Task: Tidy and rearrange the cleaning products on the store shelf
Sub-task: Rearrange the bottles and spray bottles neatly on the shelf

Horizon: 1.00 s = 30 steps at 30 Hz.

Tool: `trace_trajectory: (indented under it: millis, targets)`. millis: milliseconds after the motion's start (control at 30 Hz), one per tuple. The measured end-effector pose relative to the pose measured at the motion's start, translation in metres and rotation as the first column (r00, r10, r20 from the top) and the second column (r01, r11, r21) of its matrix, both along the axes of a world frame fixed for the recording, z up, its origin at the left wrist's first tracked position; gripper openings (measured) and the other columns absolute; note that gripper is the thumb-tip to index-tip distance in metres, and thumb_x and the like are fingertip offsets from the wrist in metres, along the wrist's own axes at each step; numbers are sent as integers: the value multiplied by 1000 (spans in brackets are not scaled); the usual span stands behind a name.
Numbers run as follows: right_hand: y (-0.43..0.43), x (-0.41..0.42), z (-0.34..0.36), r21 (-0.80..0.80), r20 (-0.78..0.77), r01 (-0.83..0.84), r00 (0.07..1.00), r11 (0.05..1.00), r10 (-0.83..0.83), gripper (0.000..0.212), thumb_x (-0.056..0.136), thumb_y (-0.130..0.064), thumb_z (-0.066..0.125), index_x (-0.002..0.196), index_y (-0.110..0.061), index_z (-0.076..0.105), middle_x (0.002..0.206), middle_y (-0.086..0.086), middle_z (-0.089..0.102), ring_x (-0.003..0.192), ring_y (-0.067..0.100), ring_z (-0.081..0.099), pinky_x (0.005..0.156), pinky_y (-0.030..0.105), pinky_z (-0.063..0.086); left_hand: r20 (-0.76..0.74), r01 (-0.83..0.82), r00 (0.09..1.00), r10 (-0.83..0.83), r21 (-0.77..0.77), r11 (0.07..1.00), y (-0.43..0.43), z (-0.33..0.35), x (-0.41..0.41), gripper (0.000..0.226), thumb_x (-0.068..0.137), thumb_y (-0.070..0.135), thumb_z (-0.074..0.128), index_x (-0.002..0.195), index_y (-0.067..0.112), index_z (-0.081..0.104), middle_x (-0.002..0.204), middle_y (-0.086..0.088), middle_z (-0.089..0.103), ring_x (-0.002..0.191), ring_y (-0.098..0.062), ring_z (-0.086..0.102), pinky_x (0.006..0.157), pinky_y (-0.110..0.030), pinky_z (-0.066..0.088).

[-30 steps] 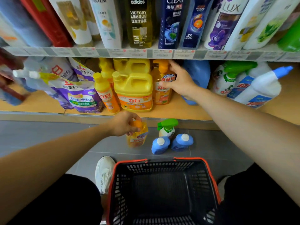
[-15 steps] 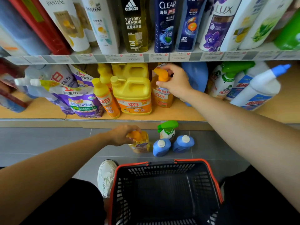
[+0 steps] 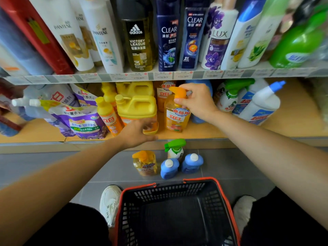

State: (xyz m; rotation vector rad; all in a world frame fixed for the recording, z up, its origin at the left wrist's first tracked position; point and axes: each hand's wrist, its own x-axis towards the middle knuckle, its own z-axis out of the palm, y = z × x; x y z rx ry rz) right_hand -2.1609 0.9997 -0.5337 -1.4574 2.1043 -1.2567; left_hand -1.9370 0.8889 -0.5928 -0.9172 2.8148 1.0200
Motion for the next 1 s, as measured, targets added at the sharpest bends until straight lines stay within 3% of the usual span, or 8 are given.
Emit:
trace_trajectory:
  millis: [133,267,367,467,567,733,833,1000]
  targets:
    - [31,-2,35,-3,18,-139,990,990,139,31,79,-12,82,108,-14,73,71,-19,66,61,-6,65,62,16,52,-284,-87,951,123,136,987,19,32,-24,100,73,42,86,156,25,32,145,3,47,126,-11,49,102,-30,46]
    - [59,-4,60,-30,121,-244,962,969,246,34,79,-10,82,111,-15,70,78,3,75,59,11,68,63,23,56,-402,62,915,36,228,972,40,51,-38,107,67,32,91,155,22,31,141,18,47,121,18,47,93,-4,42]
    - [73,-6,65,-77,227,-279,930,957,289,36,79,-6,81,112,-14,69,87,4,76,68,18,71,65,26,57,-440,148,898,5,314,938,53,54,-47,98,67,15,93,150,17,41,137,9,58,124,1,58,102,-25,52]
    - [87,-10,63,-107,270,-295,910,949,314,36,81,-5,79,112,-20,68,92,-6,75,80,14,73,71,25,57,-494,180,869,1,319,930,64,54,-50,88,65,17,96,140,15,51,131,0,67,121,-15,65,103,-44,53]
    - [98,-10,60,-62,113,-281,951,958,286,39,81,-12,81,110,-32,65,96,-9,70,78,13,71,71,29,60,-501,131,865,-1,226,965,74,54,-50,90,61,35,97,138,18,54,126,4,69,117,-11,66,100,-42,55]
    - [108,-13,56,-2,-229,-202,953,979,197,42,73,-28,85,111,-28,67,88,-27,59,78,-3,59,68,11,45,-406,-35,912,-62,-226,973,89,61,-52,100,53,74,76,136,22,58,110,6,75,94,-8,70,80,-26,57]
    - [110,-19,57,57,-154,-227,960,972,233,40,73,-28,87,107,-33,67,91,-28,60,85,-6,60,74,18,47,-372,9,920,-125,-300,954,90,67,-52,98,53,75,74,133,21,61,103,5,76,87,-10,71,72,-24,55]
    - [112,-29,63,103,236,-449,878,888,416,45,78,-8,83,111,-33,66,108,-8,74,103,18,71,84,56,58,-323,198,928,-185,6,980,80,77,-51,85,53,53,94,127,23,65,112,10,75,101,-5,71,88,-38,60]
